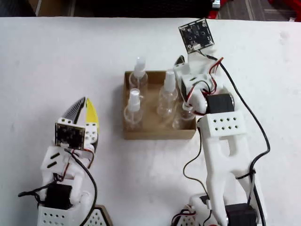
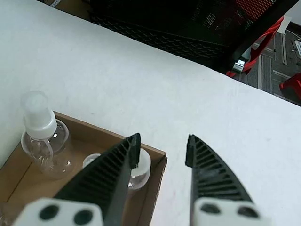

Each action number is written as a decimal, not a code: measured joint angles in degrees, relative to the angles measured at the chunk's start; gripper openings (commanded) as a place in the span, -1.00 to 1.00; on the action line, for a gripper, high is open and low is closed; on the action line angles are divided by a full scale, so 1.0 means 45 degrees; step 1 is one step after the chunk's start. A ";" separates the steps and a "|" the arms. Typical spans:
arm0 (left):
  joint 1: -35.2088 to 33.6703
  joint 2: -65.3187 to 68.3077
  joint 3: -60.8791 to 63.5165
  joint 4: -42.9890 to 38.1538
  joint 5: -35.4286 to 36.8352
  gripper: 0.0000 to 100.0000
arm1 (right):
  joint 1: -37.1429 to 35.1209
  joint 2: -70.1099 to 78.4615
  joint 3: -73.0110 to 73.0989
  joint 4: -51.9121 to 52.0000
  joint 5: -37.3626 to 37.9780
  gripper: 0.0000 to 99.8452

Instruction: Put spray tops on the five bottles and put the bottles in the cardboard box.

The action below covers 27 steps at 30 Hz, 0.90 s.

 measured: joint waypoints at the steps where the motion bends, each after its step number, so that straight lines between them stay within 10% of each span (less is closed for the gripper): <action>1: 0.0000 0.0000 0.0000 0.0000 0.0000 -0.94 | 0.0000 0.0000 -0.0020 0.0098 0.0000 -0.73; 11: 0.0000 0.0000 0.0000 0.0000 0.0000 -0.94 | 0.2969 0.0977 -0.3673 0.2403 0.0000 -0.73; 27: 0.0000 0.0000 0.0000 0.0000 0.0000 -0.94 | 0.4259 1.1761 -1.0882 0.6623 0.0000 -0.58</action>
